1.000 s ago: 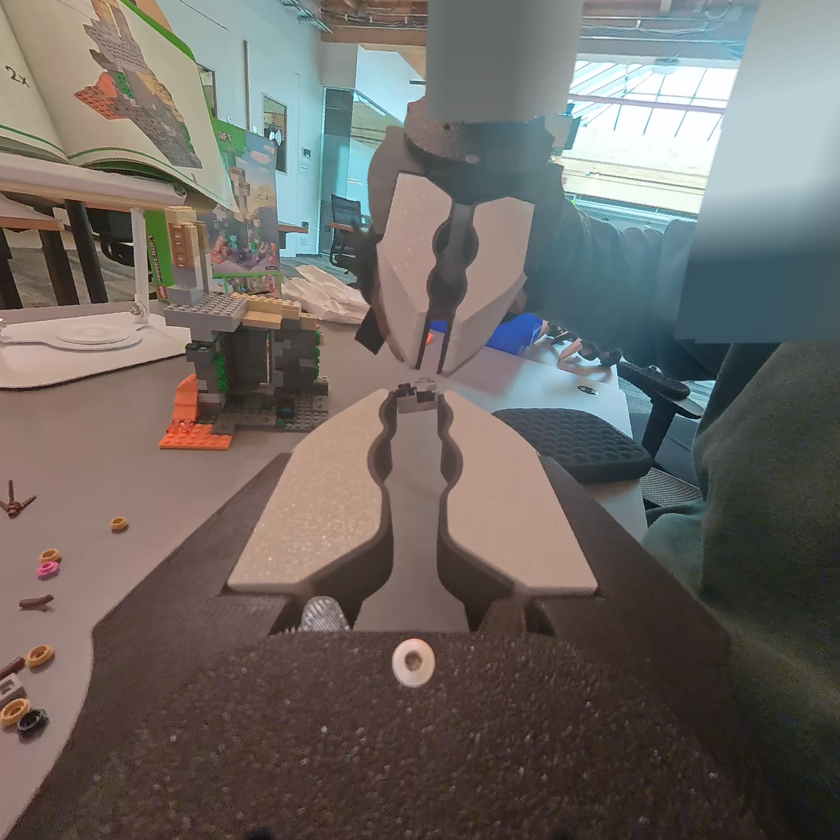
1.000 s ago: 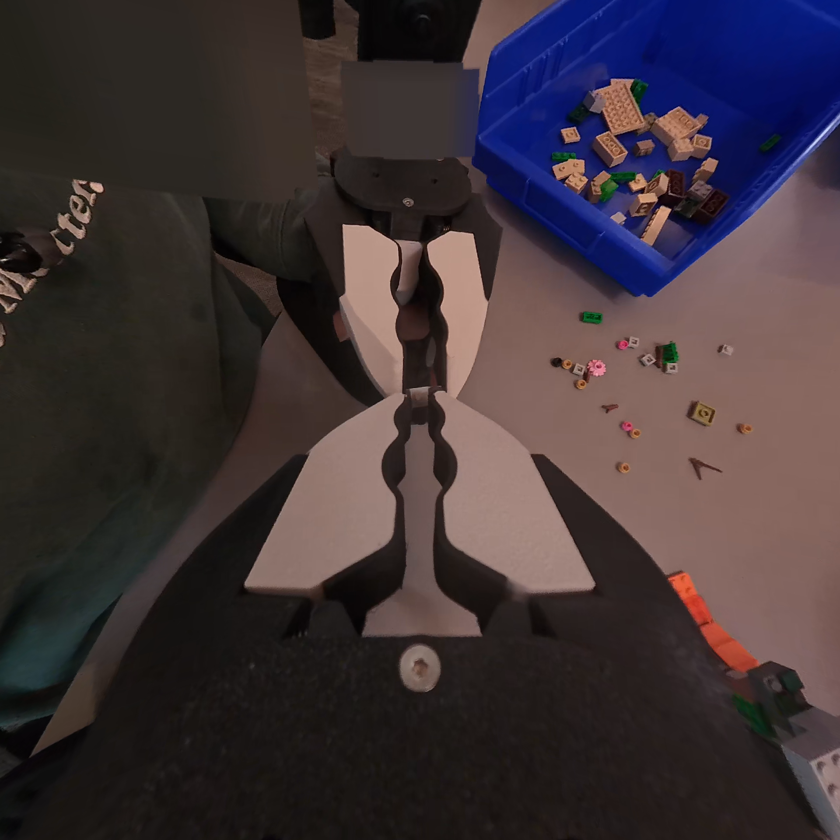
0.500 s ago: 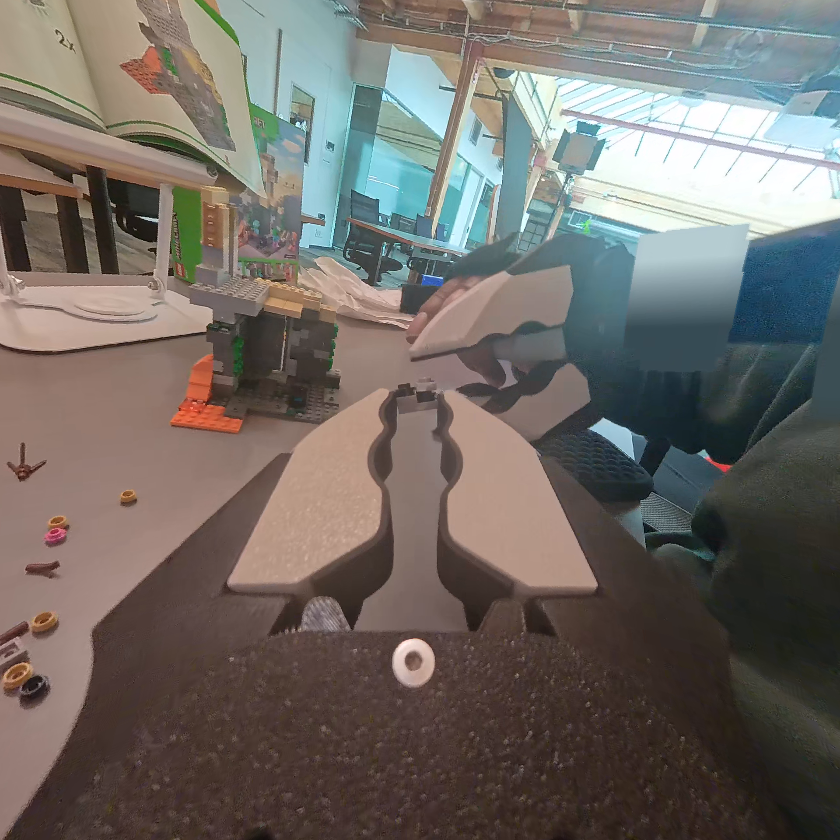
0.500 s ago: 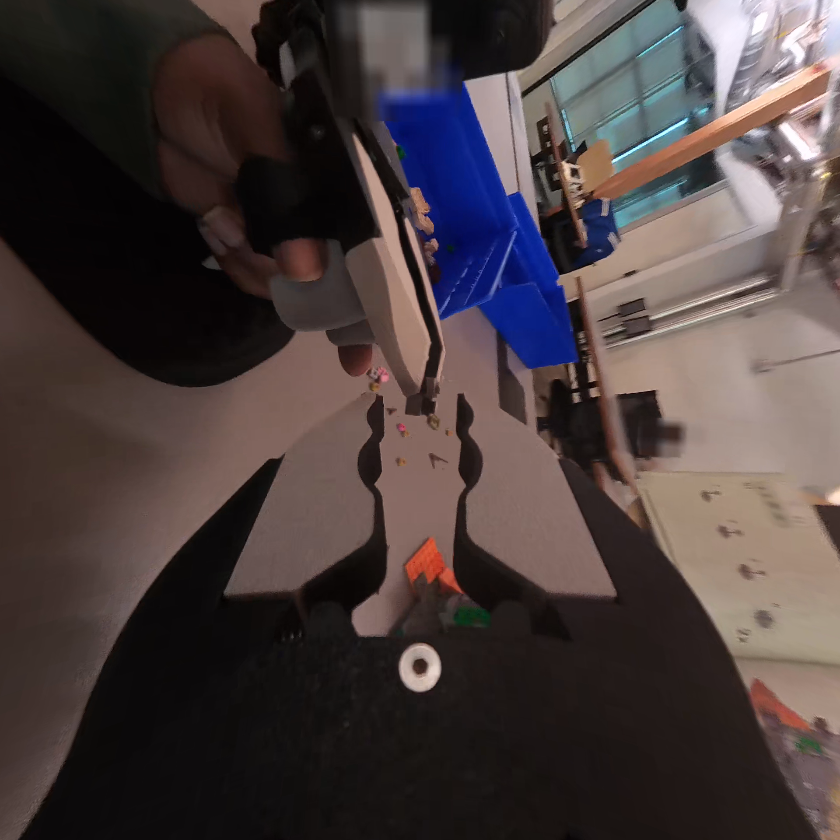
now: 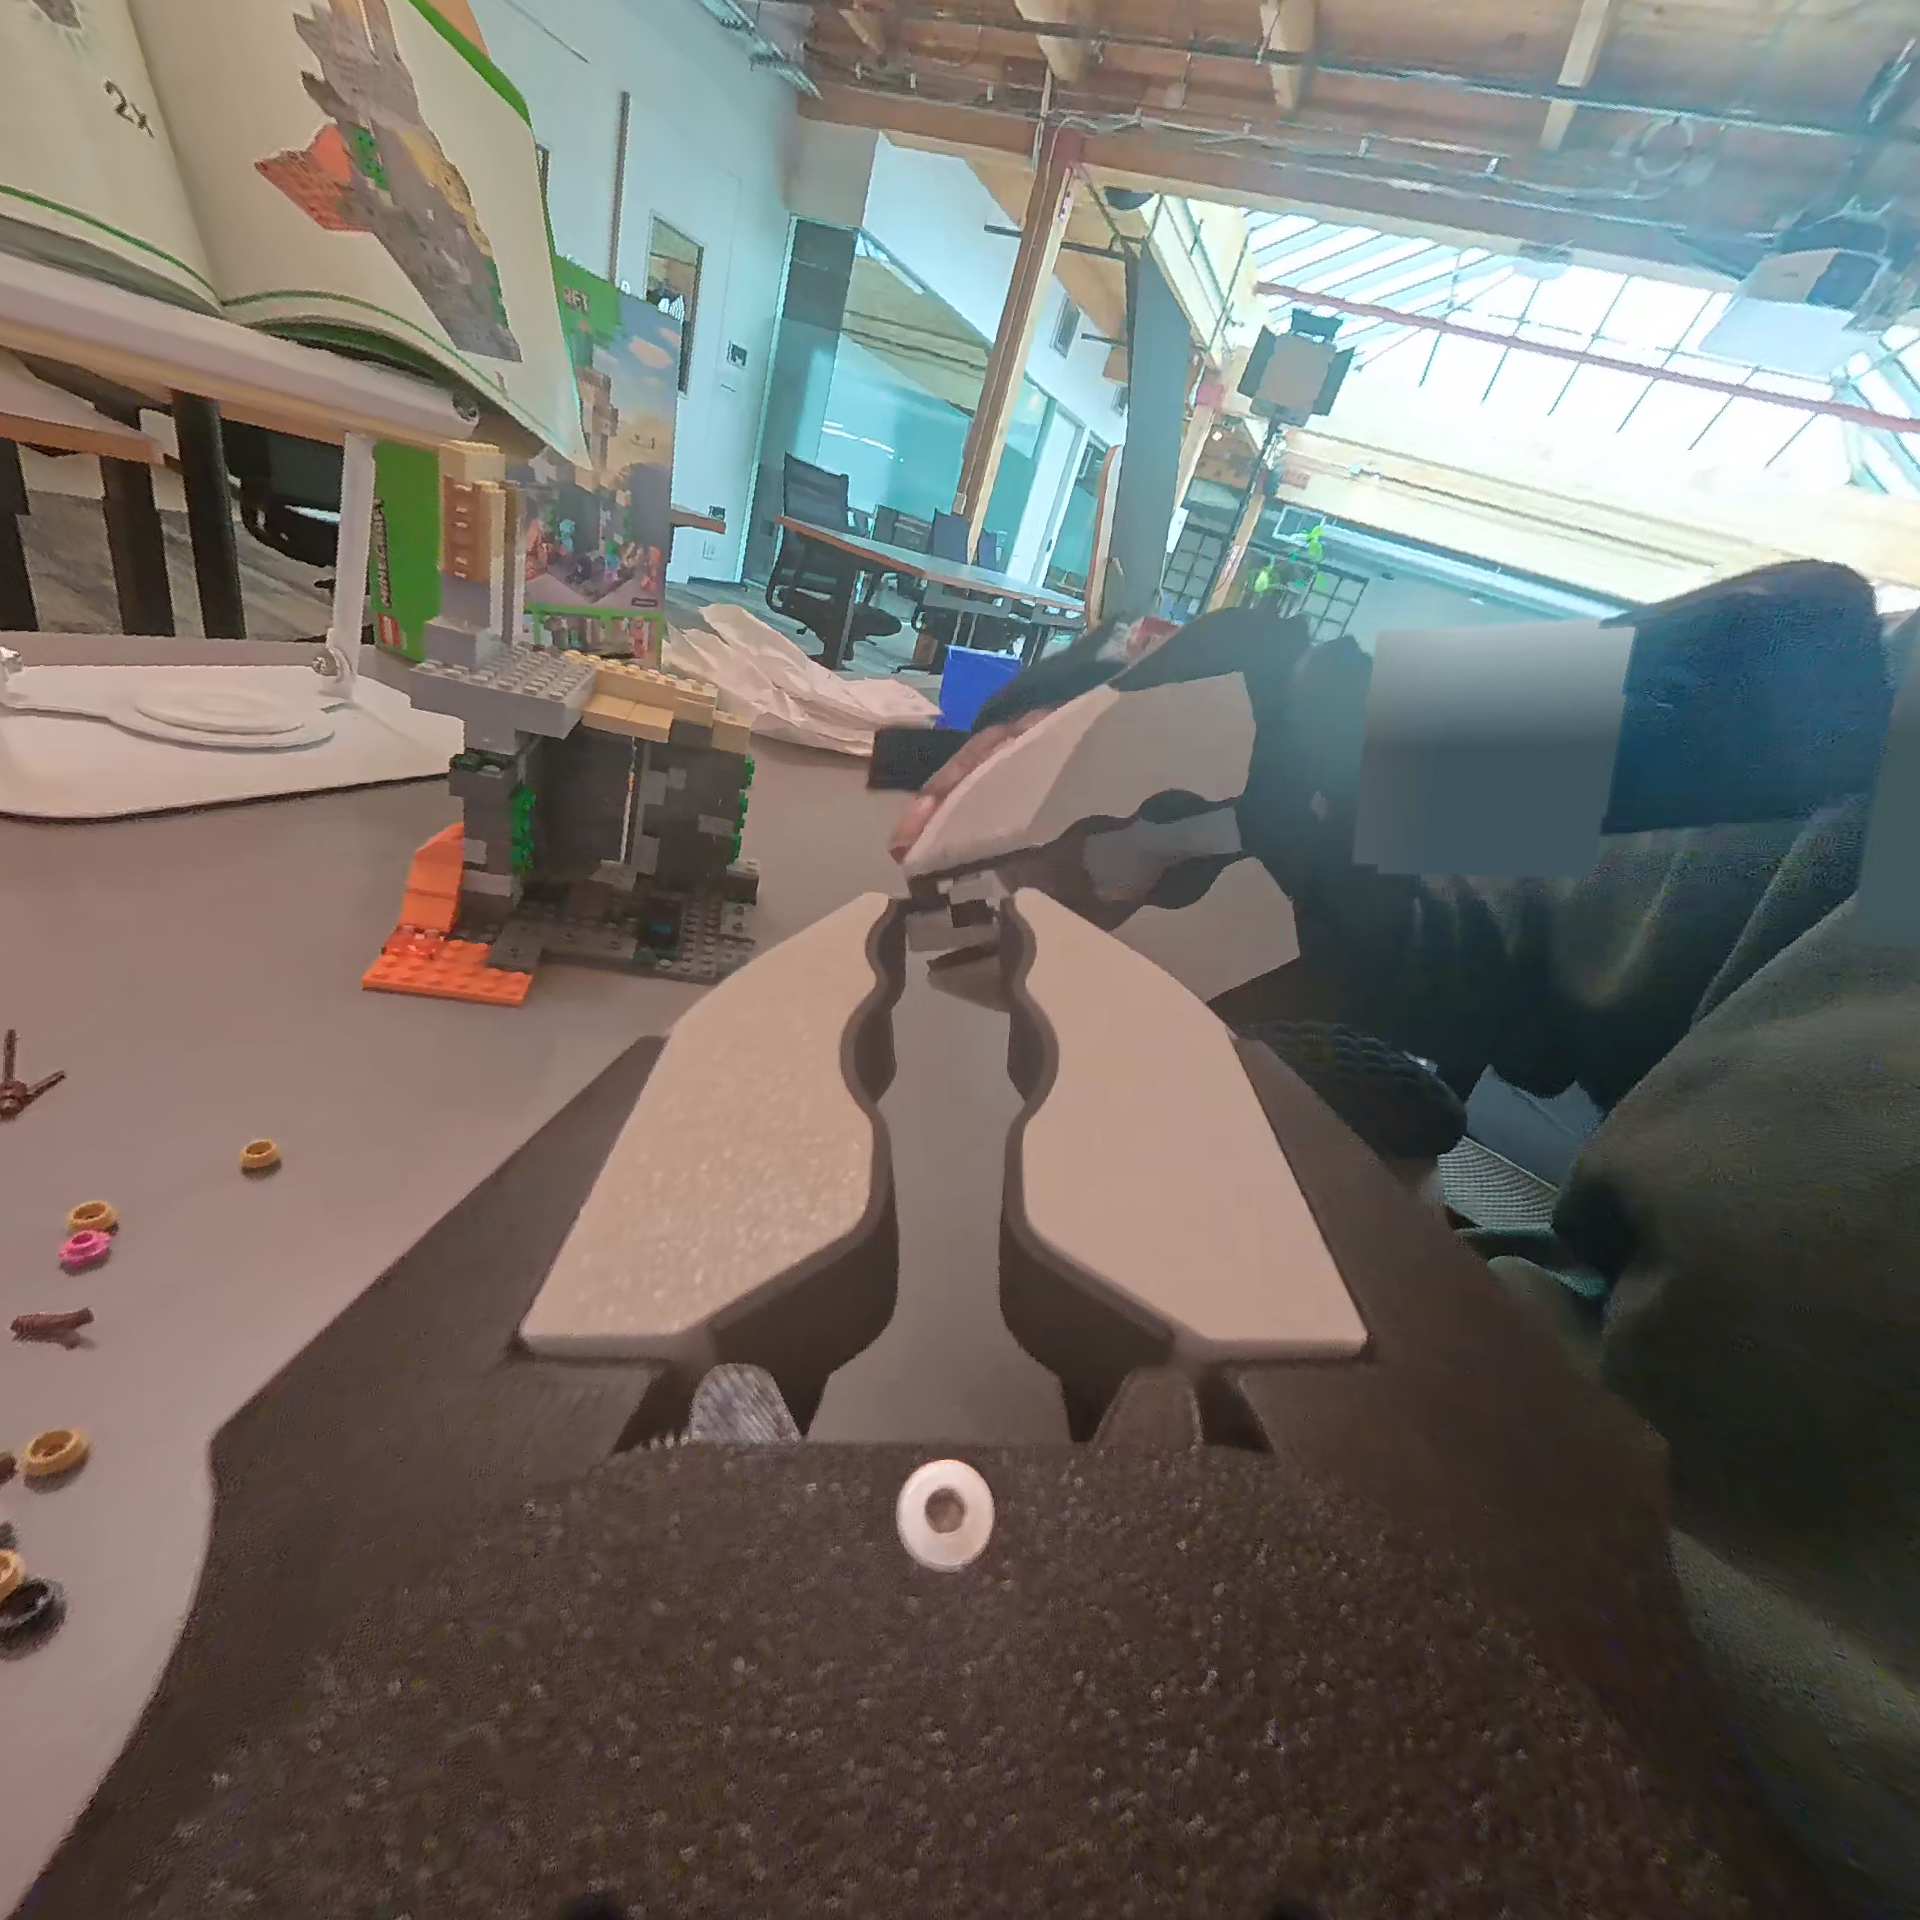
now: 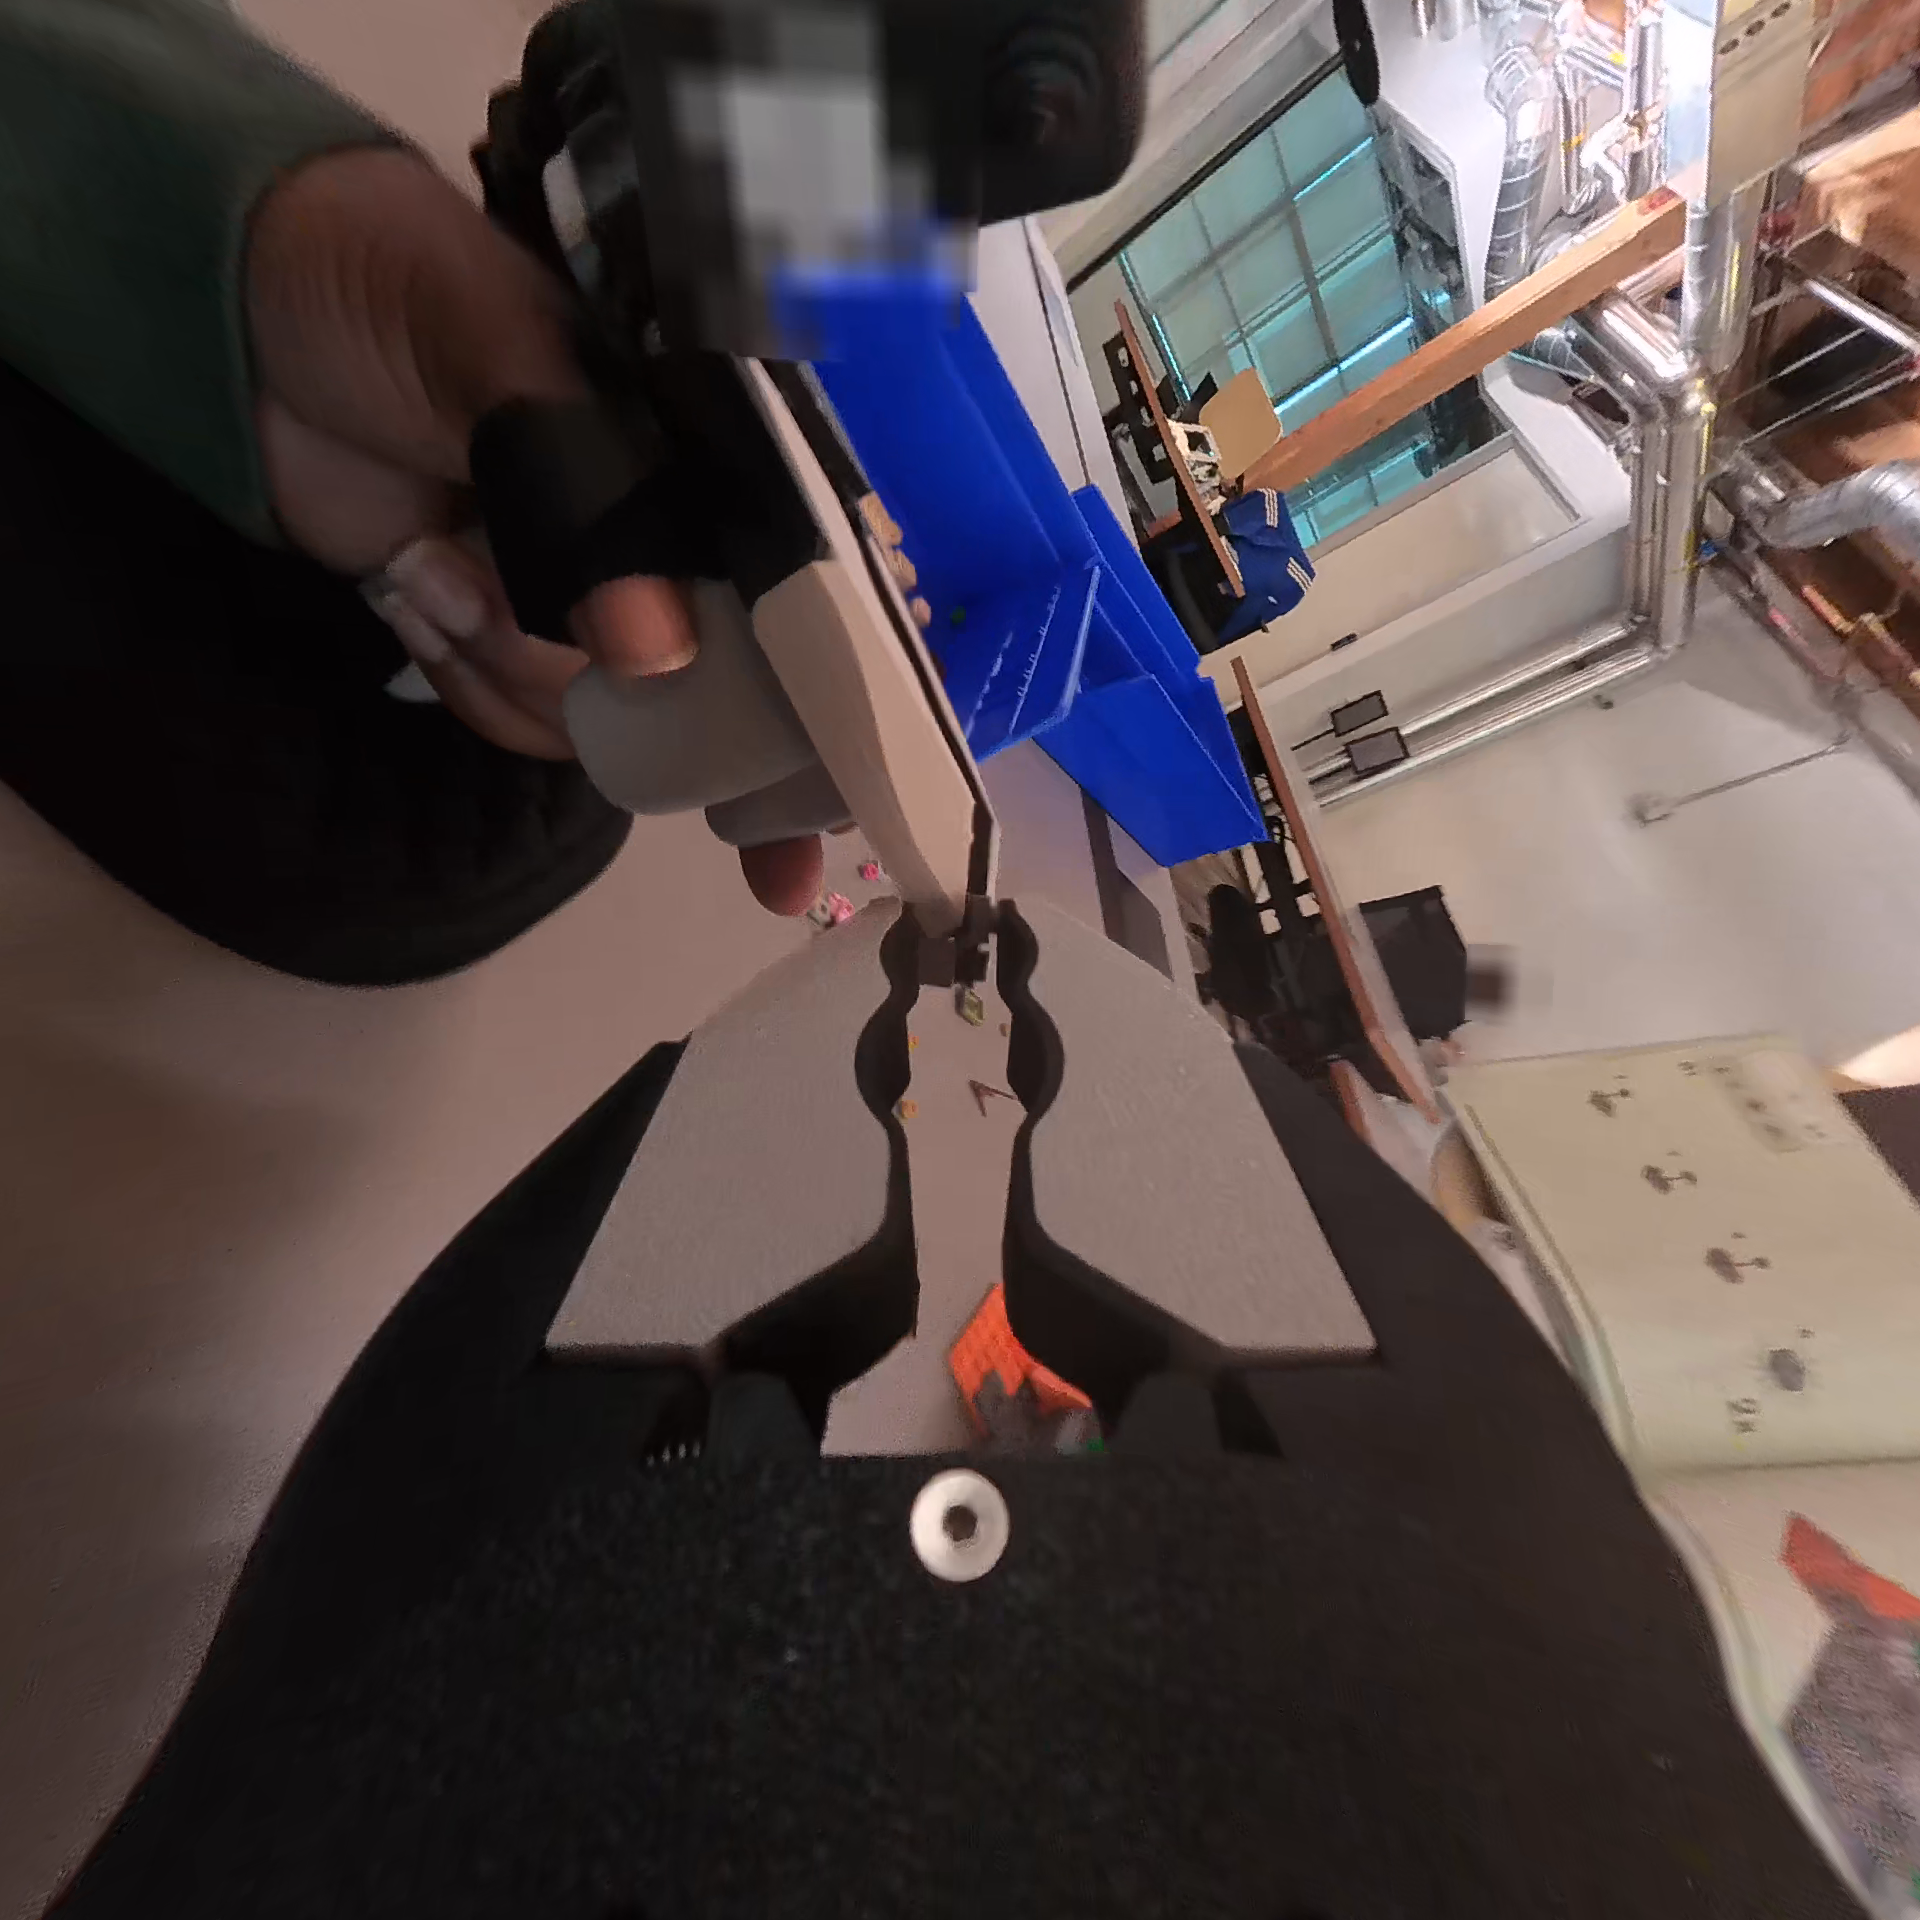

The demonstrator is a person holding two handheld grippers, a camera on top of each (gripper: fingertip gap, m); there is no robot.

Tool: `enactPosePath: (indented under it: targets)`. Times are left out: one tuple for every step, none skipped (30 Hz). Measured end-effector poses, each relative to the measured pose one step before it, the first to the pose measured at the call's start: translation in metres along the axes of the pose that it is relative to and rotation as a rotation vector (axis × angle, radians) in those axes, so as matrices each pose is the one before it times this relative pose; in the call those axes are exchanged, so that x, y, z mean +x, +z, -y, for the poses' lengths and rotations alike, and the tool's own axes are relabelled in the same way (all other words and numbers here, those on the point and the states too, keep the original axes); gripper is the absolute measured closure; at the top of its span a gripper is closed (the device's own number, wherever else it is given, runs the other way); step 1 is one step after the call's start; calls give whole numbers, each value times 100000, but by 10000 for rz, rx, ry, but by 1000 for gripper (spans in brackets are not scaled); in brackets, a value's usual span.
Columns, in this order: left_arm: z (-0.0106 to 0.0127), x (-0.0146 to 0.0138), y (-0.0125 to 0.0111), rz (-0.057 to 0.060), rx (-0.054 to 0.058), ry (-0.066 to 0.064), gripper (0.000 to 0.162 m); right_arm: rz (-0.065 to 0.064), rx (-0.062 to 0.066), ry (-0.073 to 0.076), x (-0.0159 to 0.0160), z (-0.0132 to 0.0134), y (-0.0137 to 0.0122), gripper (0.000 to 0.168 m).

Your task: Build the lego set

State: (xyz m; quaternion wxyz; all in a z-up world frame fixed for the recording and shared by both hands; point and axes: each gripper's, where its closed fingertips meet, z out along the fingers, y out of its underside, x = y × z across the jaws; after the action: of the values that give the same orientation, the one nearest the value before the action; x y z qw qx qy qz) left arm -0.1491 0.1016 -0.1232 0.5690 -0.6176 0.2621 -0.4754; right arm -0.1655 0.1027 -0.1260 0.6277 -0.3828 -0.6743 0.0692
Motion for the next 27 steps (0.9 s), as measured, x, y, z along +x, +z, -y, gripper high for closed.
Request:
enactPosePath:
  targets:
    - [237, 189, -31, -103, 146, 20, 144, 101, 203, 466, 9, 261, -99, 155]
    - [297, 267, -82, -126, 170, 159, 144, 152, 219, 581, 1, 288, -91, 156]
    - [280, 205, -81, -56, 159, 167, 144, 174, 220, 638, 21, 251, -89, 156]
    - [218, 137, -66, -30, 128, 117, 143, 149, 187, 569, 22, 168, -79, 156]
    - [166, 126, -72, -68, 102, 78, 144, 127, 177, 530, 45, 116, -84, 156]
    - [161, 124, -78, -86, 76, 65, 144, 122, 194, 587, 93, 123, -118, 157]
    - [134, 87, -93, -62, 70, 93, 144, 91, 207, 606, 238, 128, -203, 157]
    - [163, 84, -84, -52, 88, 61, 144, 57, 182, 501, 333, 109, -244, 157]
    - [89, 97, -28, -66, 47, 27, 145, 71, 145, 396, 278, 82, -266, 157]
    - [-113, -11, 45, 3, -63, 16, 146, 146, 149, 374, 81, 121, -238, 157]
    - [-280, -114, 120, 82, -165, 44, 146, 216, 149, 337, -145, 165, -191, 157]
    - [-250, 70, 125, -16, -142, 82, 146, 205, 124, 245, -234, 131, -111, 157]
    - [-79, 150, 101, -36, -48, 95, 146, 190, 102, 188, -252, 79, -52, 157]
    - [-74, 213, 65, -79, -46, 137, 145, 198, 101, 222, -209, 40, -33, 157]
    - [-17, 147, 43, -47, -11, 80, 145, 219, 89, 292, -118, -4, -50, 157]
    - [-28, 160, 30, -66, -23, 78, 145, 252, 86, 281, -135, -11, -70, 157]
    - [-2, 184, 37, -74, -3, 83, 145, 204, 82, 192, -130, 11, -57, 158]
    - [-47, 196, 27, -88, -29, 95, 145, 182, 63, 148, -164, -7, -17, 157]
    - [2, 244, -4, -131, 6, 75, 145, 259, 107, 185, -245, 73, -45, 157]
    - [99, 246, 18, -130, 51, 21, 144, 268, 151, 201, -243, 119, -61, 157]
    - [25, 254, 34, -137, 10, 45, 145, 202, 99, 142, -181, 27, -56, 157]
    - [-94, 245, 42, -139, -66, 60, 148, 121, 36, 31, -106, -57, -44, 157]
    - [-57, 179, 38, -104, -39, 15, 149, 79, 51, -45, -104, -6, -37, 157]
    - [43, 183, 2, -122, 30, -43, 151, 64, 85, -18, -94, 57, -25, 157]
    - [53, 80, -16, -88, 42, -89, 151, 33, 76, -11, -55, 67, -3, 157]
    - [23, 106, -37, -130, 28, -115, 152, 33, 57, -33, -66, 39, 27, 157]
    - [53, 27, -56, -82, 37, -113, 152, 30, 51, 17, -36, 34, 25, 157]
